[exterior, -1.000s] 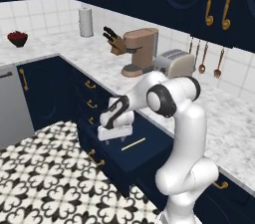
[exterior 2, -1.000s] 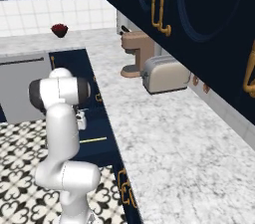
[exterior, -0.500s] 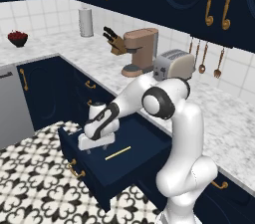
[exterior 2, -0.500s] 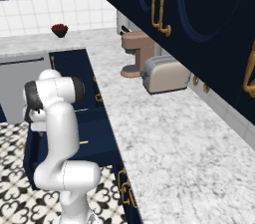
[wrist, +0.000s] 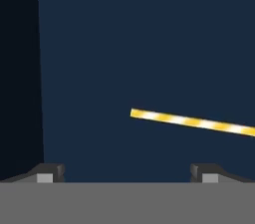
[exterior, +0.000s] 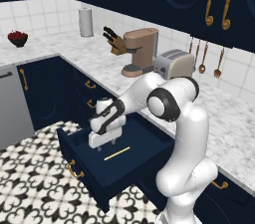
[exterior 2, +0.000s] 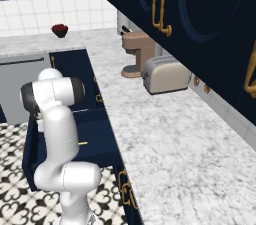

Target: Take a straw from the drawer in front and place it inside the glass cup on the dining counter.

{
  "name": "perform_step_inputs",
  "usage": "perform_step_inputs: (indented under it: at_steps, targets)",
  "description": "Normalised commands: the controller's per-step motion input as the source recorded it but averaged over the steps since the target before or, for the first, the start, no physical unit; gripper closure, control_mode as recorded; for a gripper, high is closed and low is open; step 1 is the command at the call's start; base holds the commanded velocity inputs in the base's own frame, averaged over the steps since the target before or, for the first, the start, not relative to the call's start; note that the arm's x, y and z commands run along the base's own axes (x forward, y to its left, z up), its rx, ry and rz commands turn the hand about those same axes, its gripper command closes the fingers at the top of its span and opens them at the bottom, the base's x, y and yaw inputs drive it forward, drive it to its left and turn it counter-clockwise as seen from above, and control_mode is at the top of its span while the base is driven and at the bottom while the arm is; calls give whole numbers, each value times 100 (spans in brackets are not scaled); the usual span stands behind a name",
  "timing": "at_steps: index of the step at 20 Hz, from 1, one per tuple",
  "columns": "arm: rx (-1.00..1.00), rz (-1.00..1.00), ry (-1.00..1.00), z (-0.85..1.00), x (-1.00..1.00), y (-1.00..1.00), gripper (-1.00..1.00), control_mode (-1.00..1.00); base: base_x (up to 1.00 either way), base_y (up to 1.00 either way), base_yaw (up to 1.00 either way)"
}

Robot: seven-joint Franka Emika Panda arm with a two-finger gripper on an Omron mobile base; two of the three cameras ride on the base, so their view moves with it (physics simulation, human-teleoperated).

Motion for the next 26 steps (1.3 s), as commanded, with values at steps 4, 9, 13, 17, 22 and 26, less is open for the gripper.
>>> perform_step_inputs:
  at_steps: [4, 9, 13, 17, 22, 26]
  targets:
    - [0, 53, 0, -2, 0, -23, -100, -100, 0, 0, 0]
    - [0, 51, 0, -27, 6, -1, -100, -100, 0, 0, 0]
    - [0, 41, 0, -46, 1, 0, -100, -100, 0, 0, 0]
    - [2, 32, -6, -40, 0, 0, -100, -100, 0, 0, 0]
    - [2, 24, -17, -29, 1, 0, -100, -100, 0, 0, 0]
    - [3, 18, -15, -28, 2, 0, -100, -100, 0, 0, 0]
